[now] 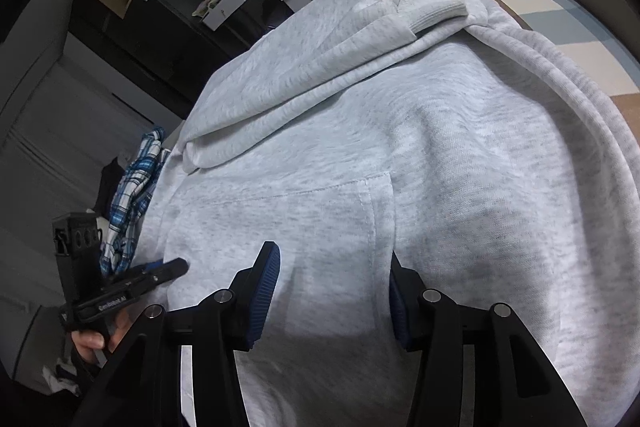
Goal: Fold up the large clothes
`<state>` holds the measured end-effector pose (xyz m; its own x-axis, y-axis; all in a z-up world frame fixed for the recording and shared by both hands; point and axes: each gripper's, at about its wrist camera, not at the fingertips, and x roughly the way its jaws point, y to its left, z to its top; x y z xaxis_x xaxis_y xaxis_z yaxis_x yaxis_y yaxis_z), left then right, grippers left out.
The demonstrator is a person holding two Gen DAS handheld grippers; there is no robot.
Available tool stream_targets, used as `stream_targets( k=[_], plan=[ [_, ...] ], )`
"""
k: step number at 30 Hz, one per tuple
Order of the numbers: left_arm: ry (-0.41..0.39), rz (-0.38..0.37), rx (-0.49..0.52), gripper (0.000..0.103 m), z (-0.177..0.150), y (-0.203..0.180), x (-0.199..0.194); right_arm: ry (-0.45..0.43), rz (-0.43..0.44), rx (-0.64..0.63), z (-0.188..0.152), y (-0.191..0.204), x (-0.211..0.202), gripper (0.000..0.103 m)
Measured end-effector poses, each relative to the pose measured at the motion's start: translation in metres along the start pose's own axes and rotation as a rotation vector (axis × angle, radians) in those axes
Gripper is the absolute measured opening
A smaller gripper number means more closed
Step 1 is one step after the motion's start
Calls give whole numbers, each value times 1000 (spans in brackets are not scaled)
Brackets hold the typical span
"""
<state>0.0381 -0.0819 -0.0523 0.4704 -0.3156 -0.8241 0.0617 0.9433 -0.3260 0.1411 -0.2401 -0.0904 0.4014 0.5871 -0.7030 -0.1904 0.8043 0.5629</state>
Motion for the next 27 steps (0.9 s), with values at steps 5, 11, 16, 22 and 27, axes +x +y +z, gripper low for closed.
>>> stream_targets(
  k=[5, 11, 16, 22, 27],
  plan=[
    [-41, -28, 6, 3, -5, -4, -12, -5, 33, 21, 0, -4, 0, 49],
    [-91, -109, 17, 2, -10, 1, -34, -13, 52, 17, -1, -4, 0, 54],
    [-37, -23, -79, 0, -11, 33, -15, -20, 72, 16, -2, -4, 1, 58],
    [-30, -51, -87, 0, -17, 38, -14, -26, 66, 3, -3, -1, 1, 59],
    [-60, 1, -17, 0, -21, 26, -20, -12, -64, -93, -8, 17, 4, 4]
  ],
)
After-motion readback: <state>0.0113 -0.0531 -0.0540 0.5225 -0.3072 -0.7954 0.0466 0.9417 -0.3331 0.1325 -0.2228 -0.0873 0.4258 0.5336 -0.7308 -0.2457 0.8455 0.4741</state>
